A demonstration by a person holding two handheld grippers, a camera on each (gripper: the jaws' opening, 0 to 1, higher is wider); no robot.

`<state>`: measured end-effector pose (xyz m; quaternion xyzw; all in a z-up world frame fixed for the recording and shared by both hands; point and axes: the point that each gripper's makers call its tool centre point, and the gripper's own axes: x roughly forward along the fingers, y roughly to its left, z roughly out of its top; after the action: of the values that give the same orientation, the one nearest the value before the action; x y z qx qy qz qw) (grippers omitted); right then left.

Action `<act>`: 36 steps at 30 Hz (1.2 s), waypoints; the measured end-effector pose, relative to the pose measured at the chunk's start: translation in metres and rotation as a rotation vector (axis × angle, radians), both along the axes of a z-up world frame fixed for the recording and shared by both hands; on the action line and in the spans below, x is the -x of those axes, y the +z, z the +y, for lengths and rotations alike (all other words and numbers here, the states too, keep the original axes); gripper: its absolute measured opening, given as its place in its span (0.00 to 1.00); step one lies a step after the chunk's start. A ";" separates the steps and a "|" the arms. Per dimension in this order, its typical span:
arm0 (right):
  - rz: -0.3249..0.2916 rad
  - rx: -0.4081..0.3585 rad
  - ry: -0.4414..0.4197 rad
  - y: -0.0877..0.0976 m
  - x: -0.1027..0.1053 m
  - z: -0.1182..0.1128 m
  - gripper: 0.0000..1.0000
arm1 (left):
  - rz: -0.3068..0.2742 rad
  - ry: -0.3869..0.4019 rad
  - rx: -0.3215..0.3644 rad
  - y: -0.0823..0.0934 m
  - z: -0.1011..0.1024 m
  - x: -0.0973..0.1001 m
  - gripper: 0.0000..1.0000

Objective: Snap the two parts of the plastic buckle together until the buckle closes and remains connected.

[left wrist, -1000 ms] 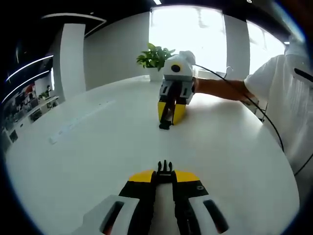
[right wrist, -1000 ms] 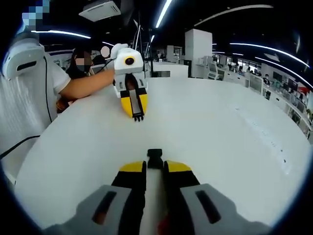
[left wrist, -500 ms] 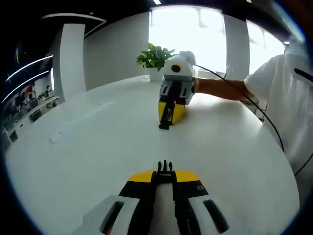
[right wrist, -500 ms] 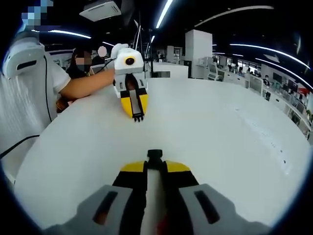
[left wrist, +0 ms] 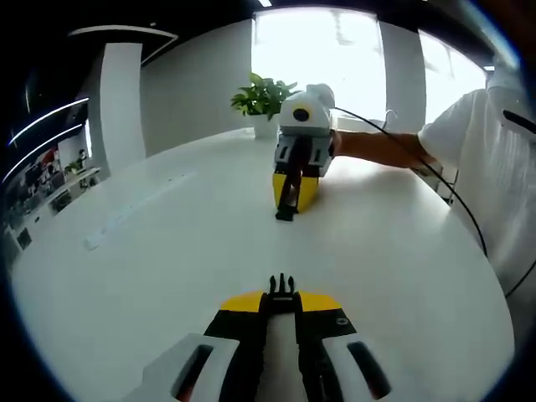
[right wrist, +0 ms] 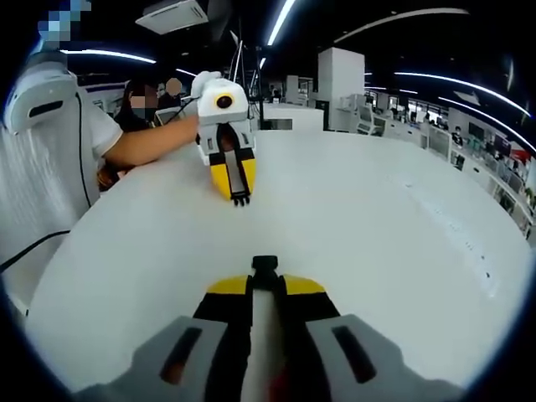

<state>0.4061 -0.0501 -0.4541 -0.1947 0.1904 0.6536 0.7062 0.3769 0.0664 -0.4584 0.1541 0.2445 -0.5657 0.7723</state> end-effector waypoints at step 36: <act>0.007 -0.041 -0.023 0.002 0.040 -0.004 0.12 | -0.014 -0.101 0.001 -0.001 -0.027 0.026 0.11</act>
<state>0.3664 -0.0542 -0.4516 -0.1758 0.1818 0.6500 0.7166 0.3510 0.0394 -0.4591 0.1697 0.2307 -0.6030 0.7446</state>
